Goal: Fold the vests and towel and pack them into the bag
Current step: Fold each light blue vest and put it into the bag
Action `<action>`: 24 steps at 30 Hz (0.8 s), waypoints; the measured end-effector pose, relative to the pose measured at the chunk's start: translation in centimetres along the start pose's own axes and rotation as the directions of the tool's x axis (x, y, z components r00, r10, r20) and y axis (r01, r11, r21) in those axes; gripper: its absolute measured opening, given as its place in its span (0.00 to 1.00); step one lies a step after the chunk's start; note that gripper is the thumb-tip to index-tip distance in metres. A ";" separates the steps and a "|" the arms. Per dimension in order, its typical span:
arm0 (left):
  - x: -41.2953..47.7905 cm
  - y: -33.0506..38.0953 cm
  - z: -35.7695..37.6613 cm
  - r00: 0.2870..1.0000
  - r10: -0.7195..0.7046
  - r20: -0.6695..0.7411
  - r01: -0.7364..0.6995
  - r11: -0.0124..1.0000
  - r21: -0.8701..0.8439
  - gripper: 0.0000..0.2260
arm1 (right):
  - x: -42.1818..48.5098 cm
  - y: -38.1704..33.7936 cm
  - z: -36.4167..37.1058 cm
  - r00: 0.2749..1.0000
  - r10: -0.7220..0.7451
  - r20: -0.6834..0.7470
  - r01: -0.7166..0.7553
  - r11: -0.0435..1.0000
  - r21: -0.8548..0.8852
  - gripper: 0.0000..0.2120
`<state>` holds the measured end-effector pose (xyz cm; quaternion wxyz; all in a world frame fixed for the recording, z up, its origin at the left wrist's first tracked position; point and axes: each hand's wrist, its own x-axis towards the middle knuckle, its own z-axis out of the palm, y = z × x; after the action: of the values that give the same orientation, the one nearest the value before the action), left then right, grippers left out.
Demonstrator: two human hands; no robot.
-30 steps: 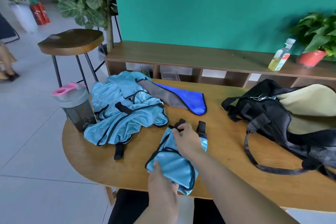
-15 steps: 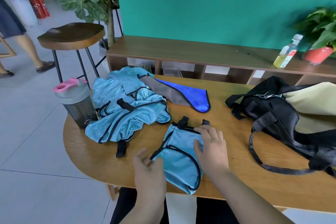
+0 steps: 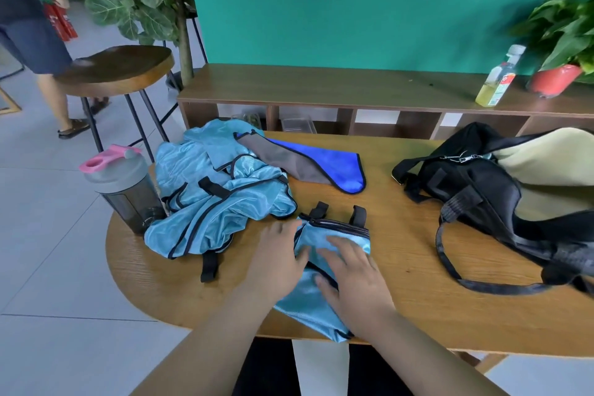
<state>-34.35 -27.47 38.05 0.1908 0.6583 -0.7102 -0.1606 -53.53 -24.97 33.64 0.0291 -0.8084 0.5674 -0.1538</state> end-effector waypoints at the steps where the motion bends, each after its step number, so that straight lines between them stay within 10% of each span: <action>1: 0.6 0.1 0.3 1.000 0.024 0.013 -0.024 0.999 0.022 0.24 | -0.2 0.3 0.2 0.998 -0.028 0.049 0.028 1.000 0.015 0.26; 10: 2.2 1.8 2.5 0.995 -0.095 0.000 0.094 0.979 -0.183 0.21 | 2.5 7.5 -3.2 0.911 -0.239 0.337 0.246 0.969 0.023 0.24; 24: 5.2 1.7 1.0 0.992 -0.102 0.078 0.127 0.868 -0.480 0.23 | 0.2 4.2 -2.4 0.968 -0.115 0.223 0.097 0.991 0.092 0.27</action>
<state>-36.65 -32.58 38.31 0.3219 0.6263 -0.6117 -0.3605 -57.97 -26.32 34.98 0.1182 -0.8480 0.5097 -0.0844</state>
